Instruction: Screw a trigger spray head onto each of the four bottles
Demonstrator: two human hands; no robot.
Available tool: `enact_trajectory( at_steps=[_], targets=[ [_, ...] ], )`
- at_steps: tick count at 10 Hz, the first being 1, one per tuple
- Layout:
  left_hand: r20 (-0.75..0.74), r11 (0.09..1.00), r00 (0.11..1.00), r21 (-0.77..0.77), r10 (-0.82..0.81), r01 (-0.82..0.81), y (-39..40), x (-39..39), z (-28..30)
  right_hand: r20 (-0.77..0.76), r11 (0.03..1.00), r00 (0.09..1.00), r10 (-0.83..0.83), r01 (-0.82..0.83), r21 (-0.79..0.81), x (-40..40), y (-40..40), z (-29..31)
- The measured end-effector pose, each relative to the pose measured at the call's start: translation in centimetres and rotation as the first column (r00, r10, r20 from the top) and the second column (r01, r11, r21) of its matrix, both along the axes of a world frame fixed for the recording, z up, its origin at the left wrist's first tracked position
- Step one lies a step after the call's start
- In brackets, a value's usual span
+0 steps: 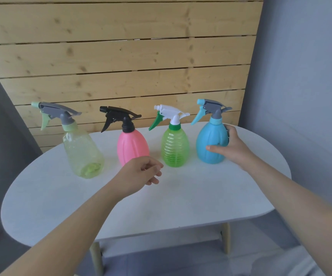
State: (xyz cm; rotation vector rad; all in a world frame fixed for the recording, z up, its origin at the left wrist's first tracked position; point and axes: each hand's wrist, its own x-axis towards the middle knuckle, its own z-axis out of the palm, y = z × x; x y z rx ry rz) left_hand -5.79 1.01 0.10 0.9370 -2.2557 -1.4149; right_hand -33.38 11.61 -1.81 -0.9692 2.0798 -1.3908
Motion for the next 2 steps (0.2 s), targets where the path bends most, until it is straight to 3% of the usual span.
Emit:
enact_trajectory(
  at_steps=[1, 2],
  targets=[
    [0.000, 1.000, 1.000, -0.014, -0.016, 0.016, 0.3, -0.3, 0.0, -0.010, 1.000, 1.000, 0.003, -0.003, 0.000, -0.1, 0.4, 0.1],
    [0.004, 1.000, 1.000, -0.006, -0.013, 0.013, 0.6, -0.6, 0.1, -0.168, 0.993, 0.979, -0.116, 0.114, -0.021, 0.7, 0.8, 1.1]
  ],
)
